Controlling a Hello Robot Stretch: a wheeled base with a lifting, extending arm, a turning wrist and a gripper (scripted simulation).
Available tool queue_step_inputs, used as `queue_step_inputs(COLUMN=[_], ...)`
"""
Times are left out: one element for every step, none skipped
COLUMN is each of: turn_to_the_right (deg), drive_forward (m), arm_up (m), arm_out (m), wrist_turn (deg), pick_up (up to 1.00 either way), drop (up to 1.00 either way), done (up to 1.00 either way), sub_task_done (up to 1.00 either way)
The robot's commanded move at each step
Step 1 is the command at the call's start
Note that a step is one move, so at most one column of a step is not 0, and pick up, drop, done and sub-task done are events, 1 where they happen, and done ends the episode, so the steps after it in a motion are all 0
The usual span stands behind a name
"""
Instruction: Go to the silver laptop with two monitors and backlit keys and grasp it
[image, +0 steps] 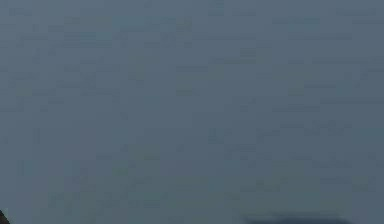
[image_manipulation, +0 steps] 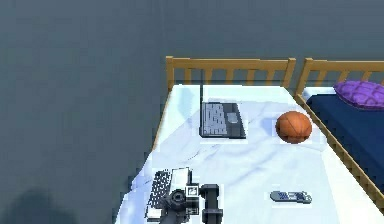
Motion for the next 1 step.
queue_step_inputs(turn_to_the_right=[0.0], drive_forward=[0.0], arm_up=[0.0], arm_out=[0.0], wrist_turn=[45.0], pick_up=[0.0], drop=[0.0], done=[0.0], sub_task_done=[0.0])
